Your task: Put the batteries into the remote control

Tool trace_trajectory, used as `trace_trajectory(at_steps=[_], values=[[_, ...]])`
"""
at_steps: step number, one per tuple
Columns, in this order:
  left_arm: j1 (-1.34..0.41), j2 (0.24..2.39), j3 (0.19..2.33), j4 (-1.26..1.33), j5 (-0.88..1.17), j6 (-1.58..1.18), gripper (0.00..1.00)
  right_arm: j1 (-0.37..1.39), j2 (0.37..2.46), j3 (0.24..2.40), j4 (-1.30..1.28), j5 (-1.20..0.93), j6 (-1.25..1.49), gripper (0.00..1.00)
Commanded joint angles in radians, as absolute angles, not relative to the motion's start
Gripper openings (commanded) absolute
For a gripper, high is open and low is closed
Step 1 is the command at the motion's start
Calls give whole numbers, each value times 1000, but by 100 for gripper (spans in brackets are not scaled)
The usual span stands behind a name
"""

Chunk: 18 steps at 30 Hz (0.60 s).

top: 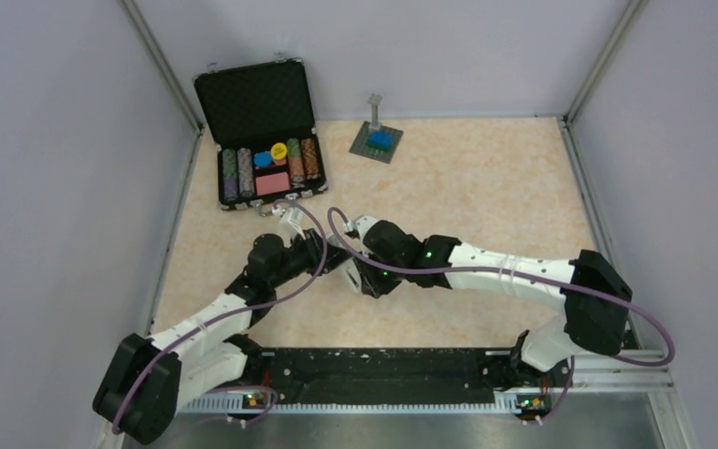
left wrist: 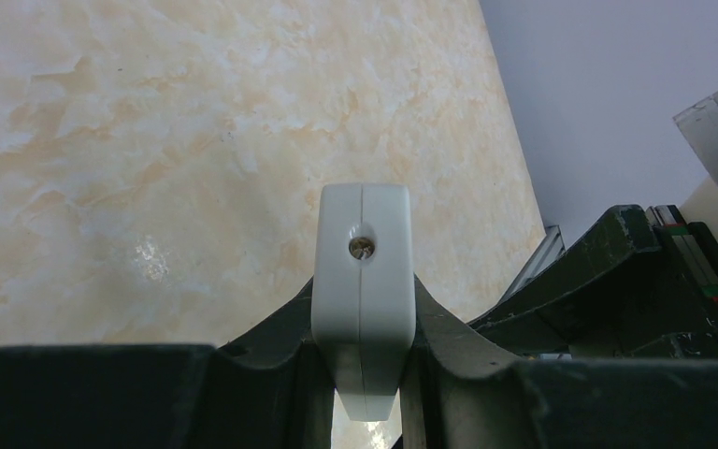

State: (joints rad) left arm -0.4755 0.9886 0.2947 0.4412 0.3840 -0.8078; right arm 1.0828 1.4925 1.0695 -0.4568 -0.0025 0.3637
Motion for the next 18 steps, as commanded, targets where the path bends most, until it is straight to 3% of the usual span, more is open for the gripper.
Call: trace_trajectory(at_steps=[1, 18], values=[[-483, 997, 339, 490, 367, -792, 0, 1074, 1498, 1111, -438, -3, 372, 19], [-486, 1016, 357, 469, 336, -799, 0, 1075, 1501, 1089, -434, -7, 370, 19]])
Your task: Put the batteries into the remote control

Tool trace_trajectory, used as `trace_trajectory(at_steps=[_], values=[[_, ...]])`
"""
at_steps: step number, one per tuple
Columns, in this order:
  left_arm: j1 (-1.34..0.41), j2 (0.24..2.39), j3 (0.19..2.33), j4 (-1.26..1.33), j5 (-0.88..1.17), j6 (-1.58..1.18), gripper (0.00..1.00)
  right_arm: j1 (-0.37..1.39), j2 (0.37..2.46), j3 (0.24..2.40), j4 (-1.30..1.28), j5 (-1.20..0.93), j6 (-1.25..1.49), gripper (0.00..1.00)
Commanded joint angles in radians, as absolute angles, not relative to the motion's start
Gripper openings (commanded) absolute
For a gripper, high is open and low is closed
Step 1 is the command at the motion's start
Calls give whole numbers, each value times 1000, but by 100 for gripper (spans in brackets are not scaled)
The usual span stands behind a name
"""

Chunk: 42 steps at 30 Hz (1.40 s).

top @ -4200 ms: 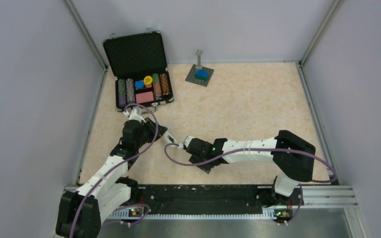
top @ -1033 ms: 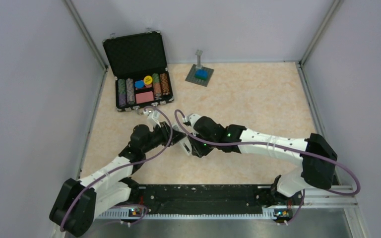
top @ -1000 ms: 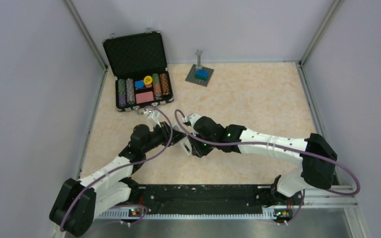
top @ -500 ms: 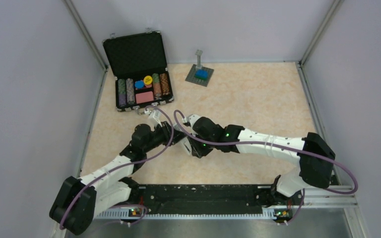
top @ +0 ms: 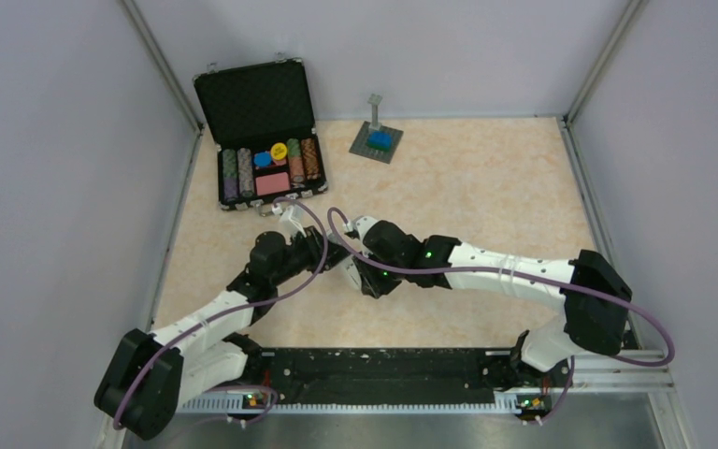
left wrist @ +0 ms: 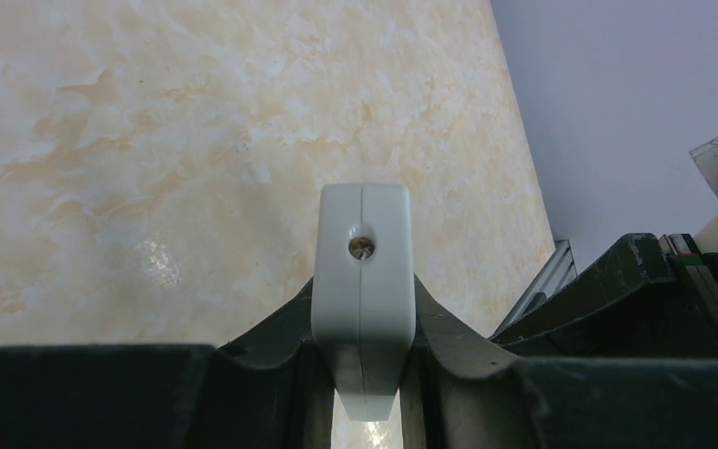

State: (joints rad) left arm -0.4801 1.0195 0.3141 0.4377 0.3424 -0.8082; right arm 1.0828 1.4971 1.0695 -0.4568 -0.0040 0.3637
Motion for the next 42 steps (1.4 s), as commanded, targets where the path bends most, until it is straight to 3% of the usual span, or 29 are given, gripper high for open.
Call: trace_trajectory(at_steps=[1, 42], values=[[-485, 1017, 357, 469, 339, -798, 0, 1074, 1503, 1089, -433, -5, 370, 19], [-496, 1058, 388, 445, 389, -788, 0, 1074, 1548, 1126, -424, 20, 358, 19]])
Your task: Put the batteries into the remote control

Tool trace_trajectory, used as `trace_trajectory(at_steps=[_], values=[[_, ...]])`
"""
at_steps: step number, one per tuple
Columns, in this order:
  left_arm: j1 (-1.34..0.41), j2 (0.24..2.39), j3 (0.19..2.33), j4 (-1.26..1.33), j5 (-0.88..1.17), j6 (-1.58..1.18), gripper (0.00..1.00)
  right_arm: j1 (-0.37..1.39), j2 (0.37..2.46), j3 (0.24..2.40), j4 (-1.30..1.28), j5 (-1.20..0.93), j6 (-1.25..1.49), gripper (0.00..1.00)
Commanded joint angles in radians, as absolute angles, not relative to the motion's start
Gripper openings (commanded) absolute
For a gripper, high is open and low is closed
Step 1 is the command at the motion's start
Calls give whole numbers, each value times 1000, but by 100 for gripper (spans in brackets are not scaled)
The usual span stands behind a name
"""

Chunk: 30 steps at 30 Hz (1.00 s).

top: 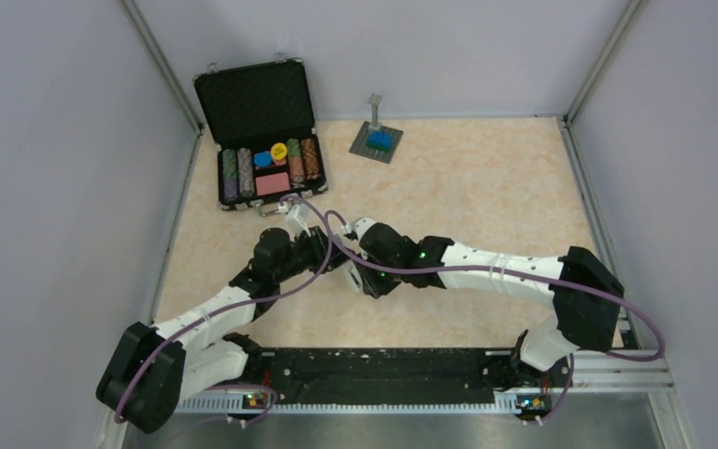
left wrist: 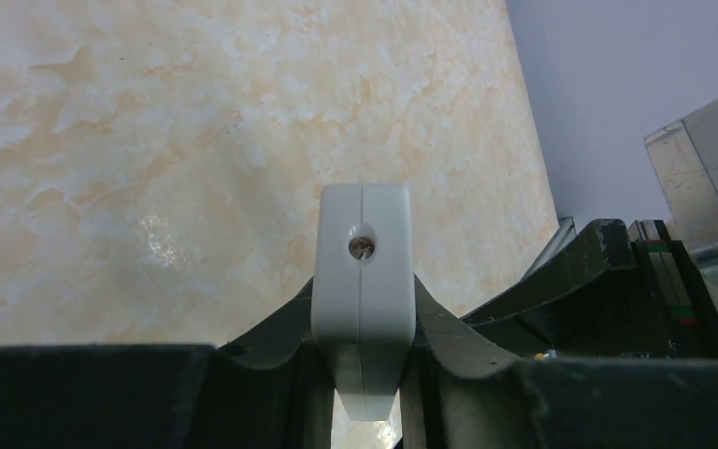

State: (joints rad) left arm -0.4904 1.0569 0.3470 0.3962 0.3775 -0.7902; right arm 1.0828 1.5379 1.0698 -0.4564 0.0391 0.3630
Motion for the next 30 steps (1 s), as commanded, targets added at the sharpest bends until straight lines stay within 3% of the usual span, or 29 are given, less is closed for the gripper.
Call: trace_trajectory(at_steps=[1, 30], values=[[-496, 1058, 388, 445, 386, -789, 0, 1074, 1545, 1125, -421, 11, 355, 19], [-506, 1062, 387, 446, 399, -798, 0, 1074, 1558, 1131, -394, 15, 362, 18]])
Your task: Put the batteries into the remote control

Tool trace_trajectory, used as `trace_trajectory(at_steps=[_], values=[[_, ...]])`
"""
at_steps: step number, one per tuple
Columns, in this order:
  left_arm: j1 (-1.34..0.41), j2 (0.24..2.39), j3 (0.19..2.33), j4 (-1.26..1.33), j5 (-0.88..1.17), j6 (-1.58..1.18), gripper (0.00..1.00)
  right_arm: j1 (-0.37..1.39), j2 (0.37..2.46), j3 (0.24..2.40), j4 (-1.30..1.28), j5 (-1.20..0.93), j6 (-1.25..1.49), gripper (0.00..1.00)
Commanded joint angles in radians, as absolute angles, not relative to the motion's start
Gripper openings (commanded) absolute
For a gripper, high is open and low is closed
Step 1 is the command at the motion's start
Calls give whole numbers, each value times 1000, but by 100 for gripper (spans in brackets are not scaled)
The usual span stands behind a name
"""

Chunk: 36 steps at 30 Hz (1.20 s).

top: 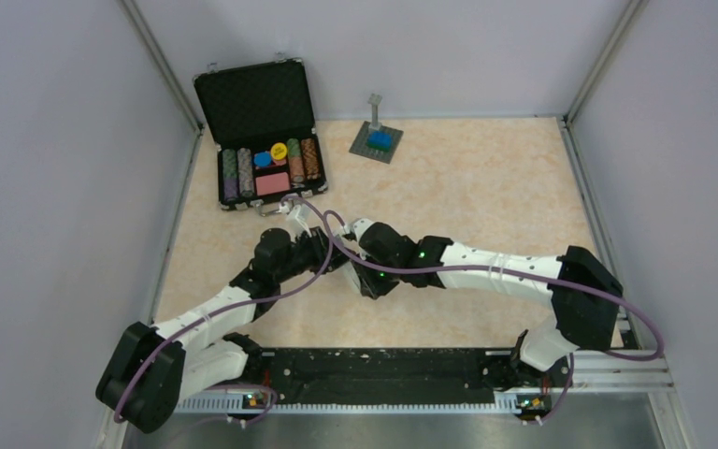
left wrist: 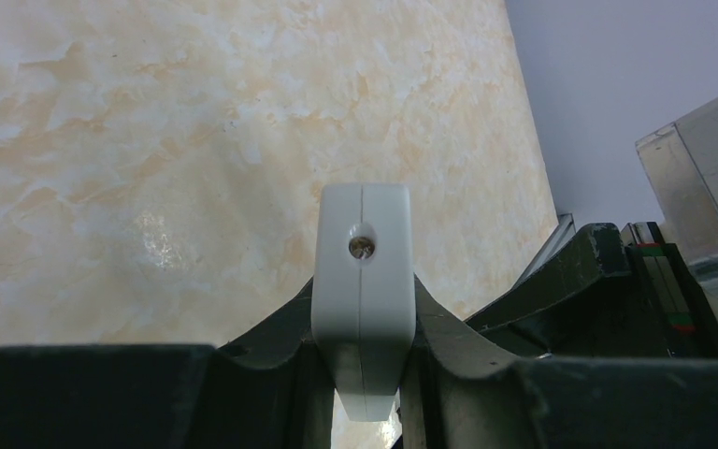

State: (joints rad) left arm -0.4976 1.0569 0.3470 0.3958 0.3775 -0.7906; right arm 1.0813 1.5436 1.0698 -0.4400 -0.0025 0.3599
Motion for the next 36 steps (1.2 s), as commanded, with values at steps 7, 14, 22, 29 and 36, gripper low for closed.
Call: trace_trajectory(at_steps=[7, 14, 22, 29, 36], values=[[-508, 1061, 385, 445, 403, -807, 0, 1075, 1566, 1147, -394, 34, 371, 19], [-509, 1055, 380, 442, 395, -815, 0, 1074, 1577, 1157, -400, 33, 371, 20], [-509, 1064, 411, 405, 386, -838, 0, 1075, 1577, 1157, -408, 33, 370, 30], [-507, 1074, 435, 375, 369, -842, 0, 1074, 1575, 1166, -422, 33, 366, 39], [-505, 1081, 451, 342, 338, -844, 0, 1074, 1560, 1175, -445, 44, 372, 47]])
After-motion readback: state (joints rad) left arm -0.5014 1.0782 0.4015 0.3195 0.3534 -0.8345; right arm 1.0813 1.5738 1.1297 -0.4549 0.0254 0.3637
